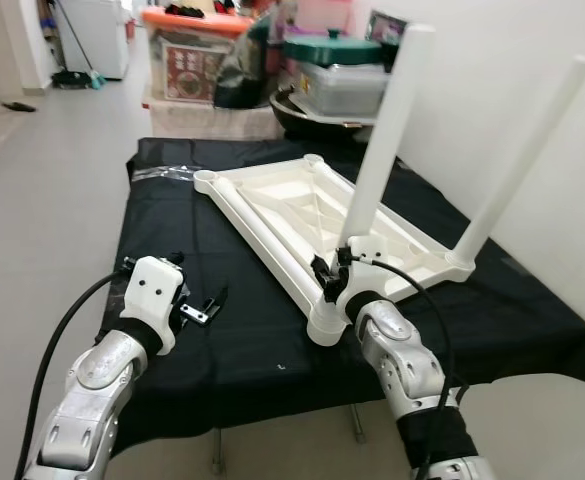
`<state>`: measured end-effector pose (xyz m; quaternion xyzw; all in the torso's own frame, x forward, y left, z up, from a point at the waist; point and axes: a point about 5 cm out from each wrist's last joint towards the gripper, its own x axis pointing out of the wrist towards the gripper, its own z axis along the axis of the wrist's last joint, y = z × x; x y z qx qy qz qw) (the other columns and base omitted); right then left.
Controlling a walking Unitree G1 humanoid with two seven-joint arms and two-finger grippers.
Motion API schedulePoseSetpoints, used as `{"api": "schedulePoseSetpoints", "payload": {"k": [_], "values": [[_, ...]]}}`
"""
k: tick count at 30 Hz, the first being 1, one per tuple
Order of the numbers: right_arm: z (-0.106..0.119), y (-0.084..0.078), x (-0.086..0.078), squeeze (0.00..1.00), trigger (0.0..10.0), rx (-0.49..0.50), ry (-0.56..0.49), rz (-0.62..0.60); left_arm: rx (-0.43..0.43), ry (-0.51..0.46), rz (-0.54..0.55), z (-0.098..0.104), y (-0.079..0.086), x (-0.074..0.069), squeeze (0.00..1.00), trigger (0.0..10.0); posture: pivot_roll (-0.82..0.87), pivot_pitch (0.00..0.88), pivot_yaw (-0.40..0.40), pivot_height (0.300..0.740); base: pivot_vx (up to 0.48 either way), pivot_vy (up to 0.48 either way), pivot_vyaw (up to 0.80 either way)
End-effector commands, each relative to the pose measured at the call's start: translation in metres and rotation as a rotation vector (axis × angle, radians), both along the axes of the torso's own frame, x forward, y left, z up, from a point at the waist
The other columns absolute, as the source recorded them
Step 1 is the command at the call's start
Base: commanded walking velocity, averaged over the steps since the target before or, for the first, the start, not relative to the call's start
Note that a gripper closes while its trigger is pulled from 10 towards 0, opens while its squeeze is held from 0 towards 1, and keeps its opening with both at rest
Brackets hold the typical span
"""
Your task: Building children table
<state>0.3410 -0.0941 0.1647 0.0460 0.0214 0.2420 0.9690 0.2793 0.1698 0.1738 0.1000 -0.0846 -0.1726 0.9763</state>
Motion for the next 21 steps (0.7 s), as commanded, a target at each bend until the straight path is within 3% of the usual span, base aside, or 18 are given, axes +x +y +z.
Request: {"api": "schedulePoseSetpoints", "payload": {"k": [1,3,4,6,11,12,14,16,17,19,20,21], "values": [[0.027,0.019,-0.01,0.0,10.0,0.051,-0.092,0.28,0.014,0.005,-0.01,-0.003,-0.003,0.0,0.0,10.0,0.11,0.0,-0.138,0.74,0.0,0.0,0.0],[0.027,0.019,-0.01,0.0,10.0,0.051,-0.092,0.28,0.014,0.005,-0.01,-0.003,-0.003,0.0,0.0,10.0,0.11,0.0,-0.138,0.74,0.0,0.0,0.0],[0.031,0.024,-0.017,0.0,10.0,0.039,-0.109,0.412,0.014,0.005,-0.008,-0.003,-0.003,0.0,0.0,10.0,0.11,0.0,-0.145,0.74,0.0,0.0,0.0],[0.025,0.034,-0.02,0.0,10.0,-0.033,-0.109,0.526,0.011,0.001,-0.001,-0.003,-0.003,-0.002,0.0,10.0,0.13,0.0,-0.16,0.74,0.0,0.0,0.0],[0.017,0.039,-0.016,0.0,10.0,-0.074,-0.097,0.526,0.011,0.0,0.01,-0.003,-0.001,-0.004,0.0,10.0,0.13,0.0,-0.165,0.74,0.0,0.0,0.0],[0.013,0.038,-0.004,0.0,0.0,-0.075,-0.084,0.412,0.013,0.001,0.013,-0.003,0.001,-0.005,0.0,10.0,0.14,0.0,-0.169,0.74,0.0,0.0,0.0],[0.011,0.036,0.0,0.0,0.0,-0.076,-0.067,0.369,0.014,0.001,0.014,-0.004,0.001,-0.006,0.0,10.0,0.14,0.0,-0.17,0.74,0.0,0.0,0.0],[-0.001,0.015,0.023,0.0,0.0,-0.122,0.041,-0.004,0.014,0.004,0.013,-0.004,0.001,-0.006,0.0,10.0,0.13,0.0,-0.166,0.74,0.0,0.0,0.0],[-0.004,0.006,0.028,0.0,0.0,-0.136,0.075,-0.121,0.013,0.004,0.013,-0.004,0.001,-0.005,0.0,10.0,0.13,0.0,-0.166,0.74,0.0,0.0,0.0],[-0.004,0.006,0.028,0.0,0.0,-0.136,0.075,-0.121,0.013,0.004,0.013,-0.004,0.001,-0.005,0.0,10.0,0.13,0.0,-0.166,0.74,0.0,0.0,0.0],[-0.013,-0.016,0.033,0.0,0.0,-0.182,0.141,-0.354,0.013,0.005,0.011,-0.004,0.0,-0.005,0.0,10.0,0.13,0.0,-0.165,0.74,0.0,0.0,0.0],[-0.021,-0.034,0.031,0.0,0.0,-0.195,0.182,-0.507,0.012,0.005,0.009,-0.005,-0.001,-0.004,0.0,10.0,0.12,0.0,-0.163,0.74,0.0,0.0,0.0]]}}
